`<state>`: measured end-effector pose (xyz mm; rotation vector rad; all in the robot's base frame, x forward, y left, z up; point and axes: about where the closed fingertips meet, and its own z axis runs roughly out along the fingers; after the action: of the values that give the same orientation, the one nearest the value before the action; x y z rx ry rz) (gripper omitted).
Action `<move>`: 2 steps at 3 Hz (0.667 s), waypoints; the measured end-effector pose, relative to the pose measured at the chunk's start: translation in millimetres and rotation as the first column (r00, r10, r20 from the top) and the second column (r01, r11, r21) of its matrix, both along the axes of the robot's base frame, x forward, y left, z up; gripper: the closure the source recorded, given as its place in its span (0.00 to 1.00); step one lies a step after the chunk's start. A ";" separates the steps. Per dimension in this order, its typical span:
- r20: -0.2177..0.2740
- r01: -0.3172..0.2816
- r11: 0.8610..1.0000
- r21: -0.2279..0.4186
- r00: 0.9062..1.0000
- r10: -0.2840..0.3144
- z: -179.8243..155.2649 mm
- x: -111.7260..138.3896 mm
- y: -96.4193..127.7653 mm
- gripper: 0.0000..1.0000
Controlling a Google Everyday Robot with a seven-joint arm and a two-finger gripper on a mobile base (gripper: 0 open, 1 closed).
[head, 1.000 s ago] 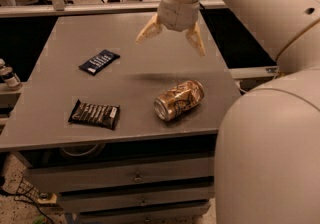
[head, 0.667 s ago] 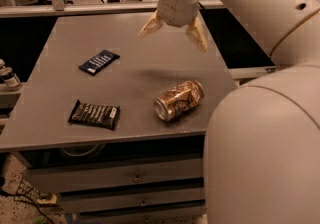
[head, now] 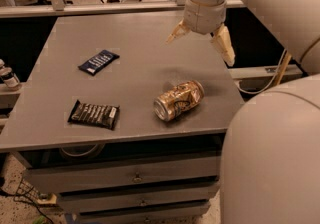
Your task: Place orange can upright
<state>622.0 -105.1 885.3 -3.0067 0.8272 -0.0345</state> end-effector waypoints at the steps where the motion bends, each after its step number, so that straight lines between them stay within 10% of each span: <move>1: -0.029 0.089 0.996 -0.015 0.996 -0.090 -3.4 -20.0 -27.9 0.00; 2: -0.069 0.141 0.990 -0.022 0.987 -0.142 -6.1 -62.0 -36.7 0.00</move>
Offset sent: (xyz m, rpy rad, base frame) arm -0.1310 -0.0637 -0.0025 -0.1126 0.2490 -0.1756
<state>560.0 -141.8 879.3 -2.9747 1.0511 0.0619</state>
